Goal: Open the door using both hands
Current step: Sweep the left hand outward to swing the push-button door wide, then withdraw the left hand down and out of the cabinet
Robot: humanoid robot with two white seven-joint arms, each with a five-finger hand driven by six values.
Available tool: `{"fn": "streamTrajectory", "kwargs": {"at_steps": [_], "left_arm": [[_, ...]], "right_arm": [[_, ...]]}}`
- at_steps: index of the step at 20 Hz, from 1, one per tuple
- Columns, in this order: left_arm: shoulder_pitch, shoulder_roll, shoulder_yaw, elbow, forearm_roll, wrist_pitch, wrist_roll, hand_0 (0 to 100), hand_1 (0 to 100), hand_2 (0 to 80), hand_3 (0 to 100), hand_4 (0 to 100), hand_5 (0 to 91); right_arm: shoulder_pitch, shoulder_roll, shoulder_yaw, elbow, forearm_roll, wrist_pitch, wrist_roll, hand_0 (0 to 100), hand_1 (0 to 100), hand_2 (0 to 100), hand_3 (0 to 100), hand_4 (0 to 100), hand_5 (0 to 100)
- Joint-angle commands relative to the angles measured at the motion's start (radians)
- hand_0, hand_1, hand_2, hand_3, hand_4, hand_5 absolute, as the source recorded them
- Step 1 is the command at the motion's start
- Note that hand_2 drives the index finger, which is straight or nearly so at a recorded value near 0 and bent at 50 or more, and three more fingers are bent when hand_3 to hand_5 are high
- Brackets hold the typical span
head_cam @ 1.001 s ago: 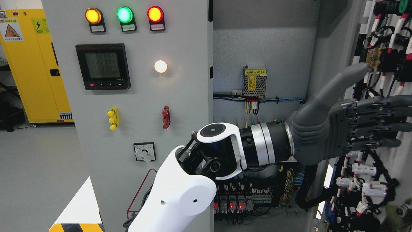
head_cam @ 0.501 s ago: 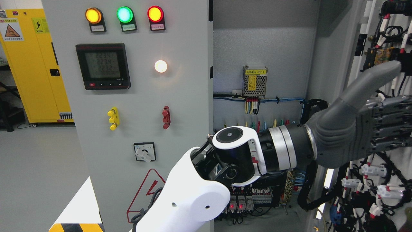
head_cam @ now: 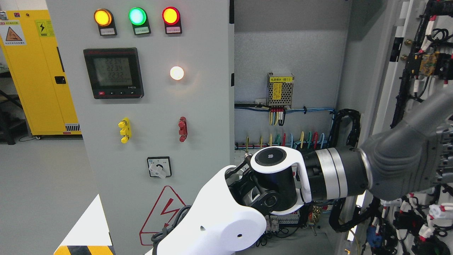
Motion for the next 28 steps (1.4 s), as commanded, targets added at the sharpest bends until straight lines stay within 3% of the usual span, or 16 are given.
{"fn": "streamTrajectory", "kwargs": {"at_steps": [1,5,7,11,15,19,23,28], "left_arm": [[-0.007,-0.003,-0.065,-0.001,0.015,-0.002,0.002,0,0,0.0,0,0,0.0],[0.001,0.003,-0.040,-0.001,0.008,0.006,0.002,0,0,0.0,0,0,0.0],[0.008,0.002,0.024,0.001,-0.006,0.015,0.004,0,0,0.0,0,0,0.0],[0.056,0.003,0.156,-0.016,-0.078,0.088,0.067,0,0,0.0,0,0,0.0],[0.158,0.029,0.257,-0.116,-0.077,0.174,0.064,0,0,0.0,0,0,0.0],[0.310,0.109,0.303,-0.228,-0.080,0.193,0.059,0,0,0.0,0,0,0.0],[0.538,0.226,0.342,-0.324,-0.089,0.179,0.059,0,0,0.0,0,0,0.0],[0.876,0.252,0.380,-0.355,-0.190,0.121,0.059,0,0,0.0,0,0,0.0]], "right_arm": [[-0.002,-0.031,0.003,0.000,0.000,0.000,0.001,20,12,0,0,0,0],[-0.002,-0.031,-0.001,0.000,0.000,0.000,0.001,20,12,0,0,0,0],[-0.002,-0.031,-0.002,-0.001,0.000,0.000,0.001,20,12,0,0,0,0],[0.001,-0.031,-0.002,0.000,0.000,0.000,0.001,20,12,0,0,0,0],[0.004,-0.031,-0.002,0.000,0.000,0.000,0.001,20,12,0,0,0,0],[0.007,-0.031,-0.002,0.000,0.000,0.000,0.001,20,12,0,0,0,0],[0.007,-0.031,-0.004,0.000,0.000,0.000,0.001,20,12,0,0,0,0],[0.007,-0.031,-0.004,0.000,0.000,0.000,0.001,20,12,0,0,0,0]]}}
